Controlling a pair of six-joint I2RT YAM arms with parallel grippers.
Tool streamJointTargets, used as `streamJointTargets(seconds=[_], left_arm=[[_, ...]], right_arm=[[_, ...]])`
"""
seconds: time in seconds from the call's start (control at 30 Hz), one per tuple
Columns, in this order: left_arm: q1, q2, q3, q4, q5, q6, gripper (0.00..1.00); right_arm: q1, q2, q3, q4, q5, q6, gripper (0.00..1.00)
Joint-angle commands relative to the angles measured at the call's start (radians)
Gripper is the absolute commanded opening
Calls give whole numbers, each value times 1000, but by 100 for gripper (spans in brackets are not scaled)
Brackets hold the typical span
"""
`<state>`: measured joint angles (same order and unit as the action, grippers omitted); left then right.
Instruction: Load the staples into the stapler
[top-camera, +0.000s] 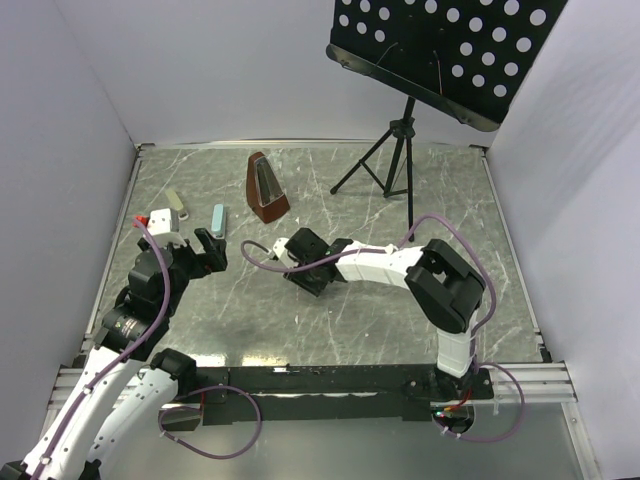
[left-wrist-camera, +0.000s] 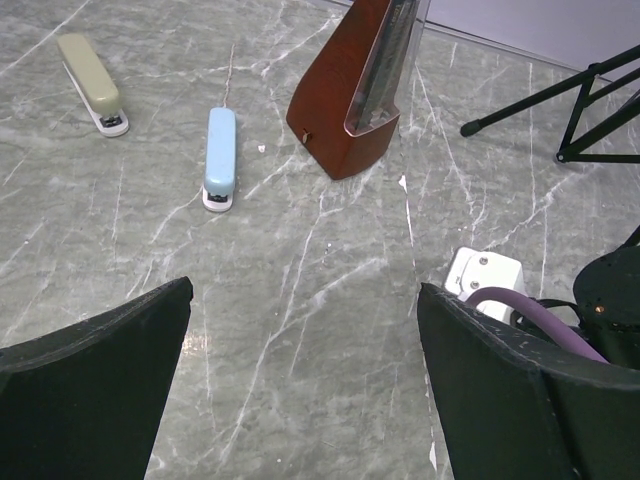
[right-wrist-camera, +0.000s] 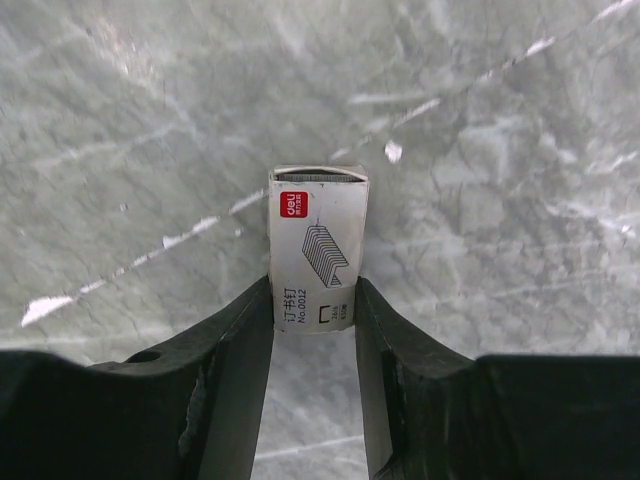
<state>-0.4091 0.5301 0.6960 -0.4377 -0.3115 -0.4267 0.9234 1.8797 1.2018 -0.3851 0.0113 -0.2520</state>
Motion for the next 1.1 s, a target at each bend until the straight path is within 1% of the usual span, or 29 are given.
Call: streamJointTargets(seconds=[0.0,0.1,0.2,0.23,0.37,0.63,1.07], left_arm=[[3,5,19,24,14,16,100],[3,5,19,22,15,16,99],[3,7,19,22,17,16,100],[3,8,19,24,15,16,99],[3,5,17,24,15,14,99],[3,2,17,22,14,14,99],[4,5,11,28,34,8,100]], right_arm=[[8,-42,-47,-84,27,3,43],[8,-50,-62,-78,42,10,45],[8,-50,-65,-75,45,17,51],[6,-50,-62,-75,49,19,55],[8,-41,-53,-78,67,20,60],[2,-39,-54,-80,133,31,60],[-58,-71,-76,-58,156,57,60]])
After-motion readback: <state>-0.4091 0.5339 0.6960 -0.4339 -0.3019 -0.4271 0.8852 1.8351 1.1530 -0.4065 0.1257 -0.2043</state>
